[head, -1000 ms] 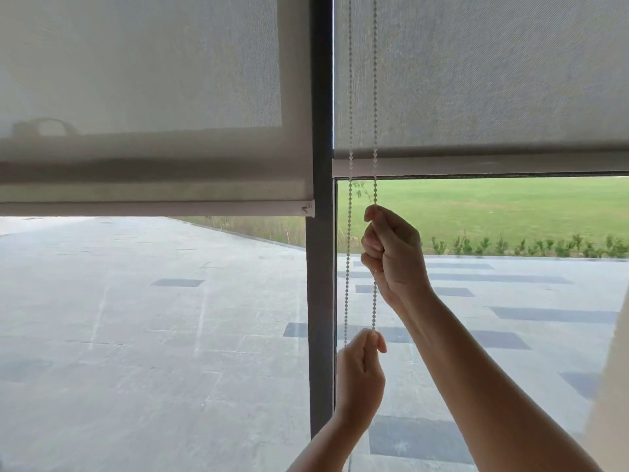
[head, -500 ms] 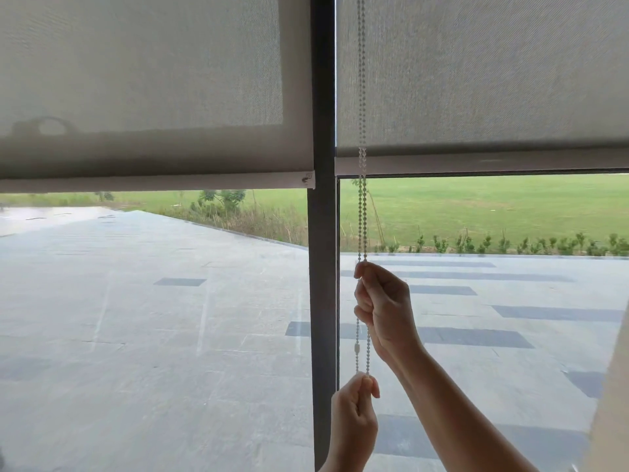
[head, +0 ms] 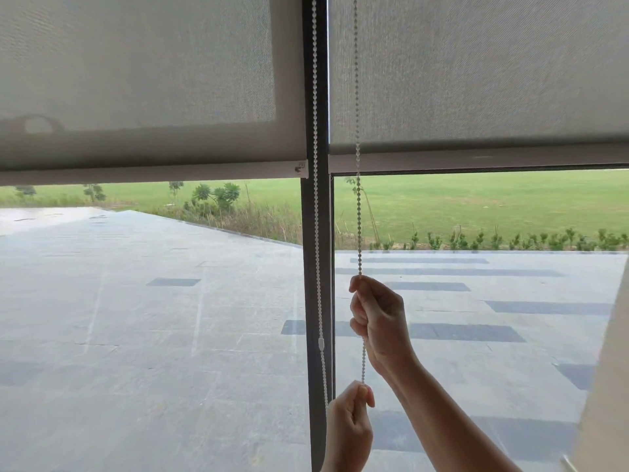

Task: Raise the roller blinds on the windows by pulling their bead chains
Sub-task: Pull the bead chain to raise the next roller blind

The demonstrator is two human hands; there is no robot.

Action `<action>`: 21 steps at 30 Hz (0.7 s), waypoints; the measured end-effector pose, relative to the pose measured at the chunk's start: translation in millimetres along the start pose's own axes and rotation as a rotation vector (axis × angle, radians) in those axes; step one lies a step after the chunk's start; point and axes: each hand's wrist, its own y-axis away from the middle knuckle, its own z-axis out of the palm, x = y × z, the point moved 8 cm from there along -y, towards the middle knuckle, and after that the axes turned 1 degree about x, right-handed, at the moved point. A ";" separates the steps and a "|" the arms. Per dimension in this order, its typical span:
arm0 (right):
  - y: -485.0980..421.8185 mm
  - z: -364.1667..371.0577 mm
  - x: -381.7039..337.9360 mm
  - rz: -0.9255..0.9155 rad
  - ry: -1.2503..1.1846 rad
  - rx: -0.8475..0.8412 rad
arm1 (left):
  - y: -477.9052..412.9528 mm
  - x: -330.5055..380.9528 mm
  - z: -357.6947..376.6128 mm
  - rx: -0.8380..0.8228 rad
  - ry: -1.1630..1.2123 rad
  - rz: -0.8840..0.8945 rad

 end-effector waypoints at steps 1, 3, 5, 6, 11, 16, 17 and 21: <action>0.9 -0.9 0.2 -0.001 -0.001 0.003 | 0.4 -1.7 0.1 0.002 0.001 0.001; 2.8 -3.0 0.5 -0.005 0.000 0.005 | 1.5 -3.4 1.1 -0.003 -0.003 -0.001; 3.6 -4.8 2.2 -0.005 0.003 0.005 | 3.5 -3.9 2.7 -0.006 -0.007 -0.005; 3.5 -5.4 2.9 -0.007 0.006 0.006 | 4.2 -3.0 2.6 -0.004 -0.005 -0.008; -1.5 -1.7 -0.4 -0.033 0.042 -0.010 | 4.1 4.0 1.2 0.016 0.027 -0.021; -8.9 0.8 -5.0 -0.064 0.121 -0.017 | 4.7 10.2 -4.6 0.027 0.095 -0.032; -10.8 1.5 -6.4 -0.068 0.142 -0.025 | 4.5 9.3 -4.2 0.022 0.099 -0.043; -15.9 1.4 -18.2 -0.113 0.321 -0.060 | 6.9 13.7 -5.4 -0.051 0.141 -0.123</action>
